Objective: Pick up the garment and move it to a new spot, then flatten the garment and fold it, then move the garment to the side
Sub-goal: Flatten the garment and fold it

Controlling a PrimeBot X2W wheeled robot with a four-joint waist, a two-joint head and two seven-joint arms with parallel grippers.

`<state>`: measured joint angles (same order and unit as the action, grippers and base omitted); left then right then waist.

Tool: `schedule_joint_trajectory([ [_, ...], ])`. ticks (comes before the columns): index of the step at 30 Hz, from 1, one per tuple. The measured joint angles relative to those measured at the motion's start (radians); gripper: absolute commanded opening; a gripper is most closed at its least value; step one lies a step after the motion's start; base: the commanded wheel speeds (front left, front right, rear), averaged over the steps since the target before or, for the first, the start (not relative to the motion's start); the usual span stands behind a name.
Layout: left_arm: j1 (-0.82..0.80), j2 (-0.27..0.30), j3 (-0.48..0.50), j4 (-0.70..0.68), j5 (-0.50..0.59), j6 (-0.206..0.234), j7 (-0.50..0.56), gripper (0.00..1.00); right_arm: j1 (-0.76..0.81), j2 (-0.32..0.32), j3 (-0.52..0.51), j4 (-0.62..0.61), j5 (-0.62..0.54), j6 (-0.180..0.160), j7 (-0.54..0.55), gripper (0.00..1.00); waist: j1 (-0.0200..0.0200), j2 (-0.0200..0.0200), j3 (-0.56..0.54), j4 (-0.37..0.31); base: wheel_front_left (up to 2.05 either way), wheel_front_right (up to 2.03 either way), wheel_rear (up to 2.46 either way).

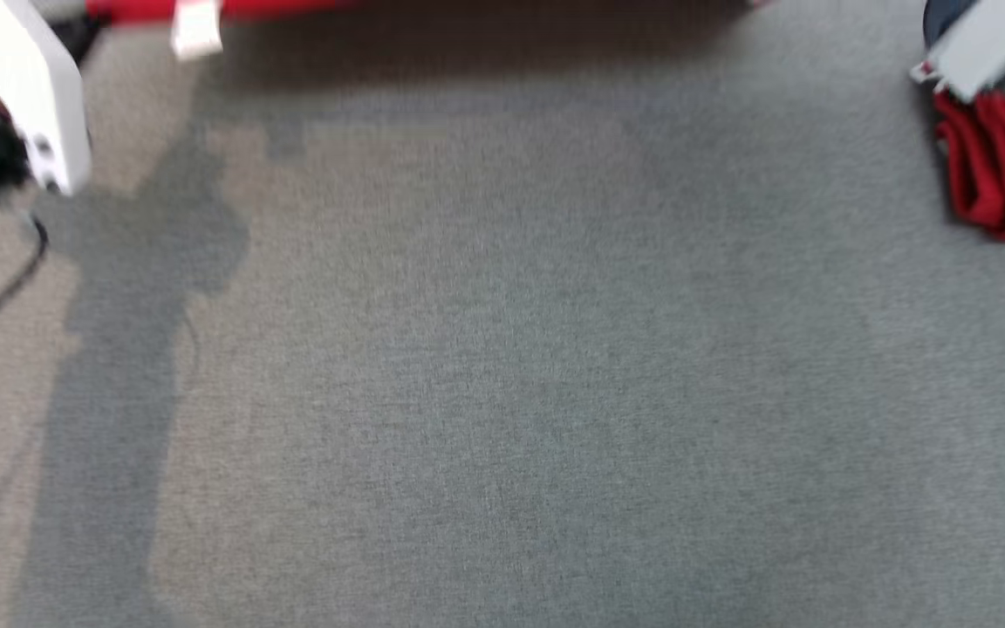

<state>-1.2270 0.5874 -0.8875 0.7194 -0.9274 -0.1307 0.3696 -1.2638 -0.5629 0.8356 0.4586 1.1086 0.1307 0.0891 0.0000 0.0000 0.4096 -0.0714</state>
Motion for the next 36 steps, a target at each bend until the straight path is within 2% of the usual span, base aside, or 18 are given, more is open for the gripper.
schedule_joint_trajectory([
  [7,0.178,0.077,-0.110,-0.163,-0.084,0.000,0.124,0.00,0.182,-0.118,0.063,-0.116,0.091,0.000,0.157,0.00,0.0000,0.0000,-0.148,0.001,0.00,0.00,0.00],
  [13,0.308,0.130,-0.138,-0.296,-0.182,0.002,0.208,0.00,0.346,-0.231,0.082,-0.231,0.171,0.000,0.249,0.00,0.0000,0.0000,-0.261,0.006,0.00,0.00,0.00],
  [20,0.449,0.217,-0.173,-0.473,-0.290,0.068,0.349,0.00,0.522,-0.336,0.091,-0.323,0.253,0.000,0.363,0.00,0.0000,0.0000,-0.355,0.006,0.00,0.00,0.00],
  [27,0.541,0.310,-0.197,-0.652,-0.383,0.147,0.459,0.00,0.642,-0.416,0.089,-0.389,0.295,0.000,0.478,0.00,0.0000,0.0000,-0.382,-0.001,0.00,0.00,0.00],
  [31,0.560,0.336,-0.200,-0.719,-0.396,0.182,0.475,0.00,0.675,-0.431,0.067,-0.415,0.301,0.000,0.509,0.00,0.0000,0.0000,-0.380,-0.001,0.00,0.00,0.00],
  [36,0.563,0.350,-0.196,-0.752,-0.400,0.204,0.485,0.00,0.690,-0.427,0.033,-0.425,0.290,0.000,0.540,0.00,0.0000,0.0000,-0.360,-0.002,0.00,0.00,0.00],
])
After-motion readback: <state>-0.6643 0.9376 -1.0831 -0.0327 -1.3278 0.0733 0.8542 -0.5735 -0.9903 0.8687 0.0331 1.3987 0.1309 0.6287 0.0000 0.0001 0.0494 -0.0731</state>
